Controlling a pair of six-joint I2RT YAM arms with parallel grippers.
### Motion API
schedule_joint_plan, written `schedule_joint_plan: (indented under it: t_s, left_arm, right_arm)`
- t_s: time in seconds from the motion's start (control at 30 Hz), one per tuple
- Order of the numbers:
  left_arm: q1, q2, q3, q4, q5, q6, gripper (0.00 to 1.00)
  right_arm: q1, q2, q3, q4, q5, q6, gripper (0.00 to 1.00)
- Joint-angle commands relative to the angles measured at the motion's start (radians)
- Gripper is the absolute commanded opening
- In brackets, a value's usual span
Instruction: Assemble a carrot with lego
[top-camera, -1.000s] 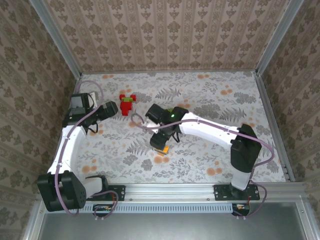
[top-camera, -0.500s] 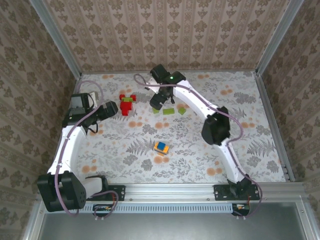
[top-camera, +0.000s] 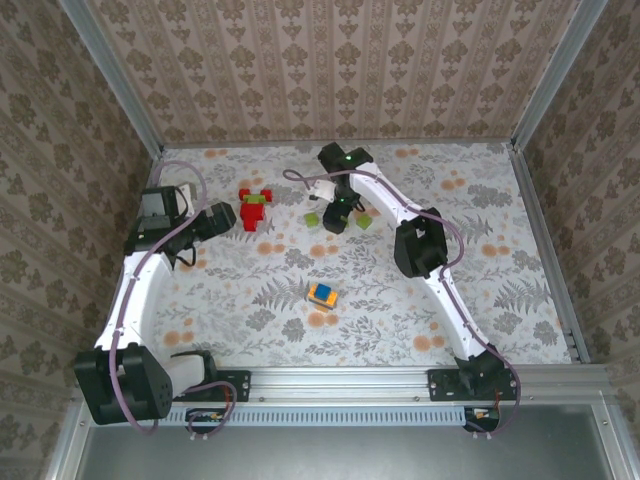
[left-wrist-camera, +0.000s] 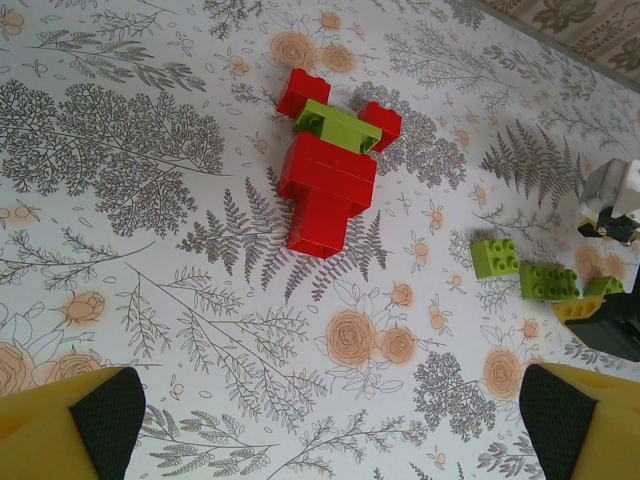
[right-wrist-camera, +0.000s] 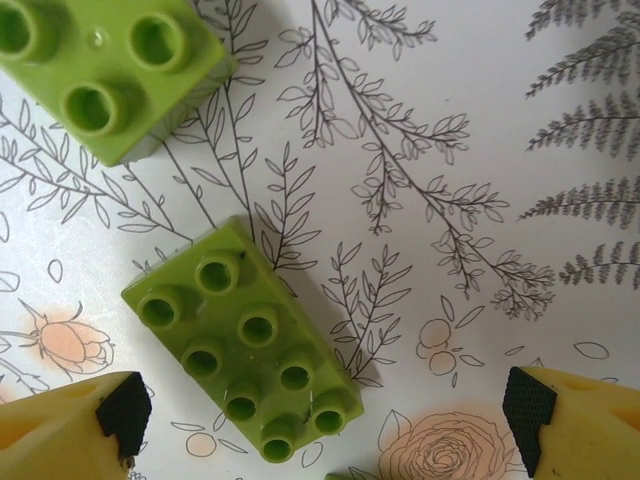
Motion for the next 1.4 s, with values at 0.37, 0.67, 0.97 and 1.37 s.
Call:
schedule_joint_plan:
  t_s: [0.37, 0.67, 0.97, 1.37]
  left_arm:
    - [-0.005, 0.003, 0.035, -0.017, -0.015, 0.014, 1.0]
    - [-0.004, 0.0, 0.035, -0.02, -0.017, 0.016, 1.0]
    - [-0.004, 0.0, 0.035, -0.019, -0.017, 0.017, 1.0]
    - [-0.004, 0.0, 0.033, -0.017, -0.014, 0.016, 1.0]
  right_arm:
    - [0.005, 0.081, 0.01, -0.015, -0.064, -0.062, 0.88]
    - [0.023, 0.106, 0.011, -0.003, -0.061, -0.064, 0.74]
    - [0.036, 0.104, 0.012, -0.011, -0.062, -0.061, 0.54]
    - [0.038, 0.08, 0.006, -0.029, -0.041, -0.005, 0.38]
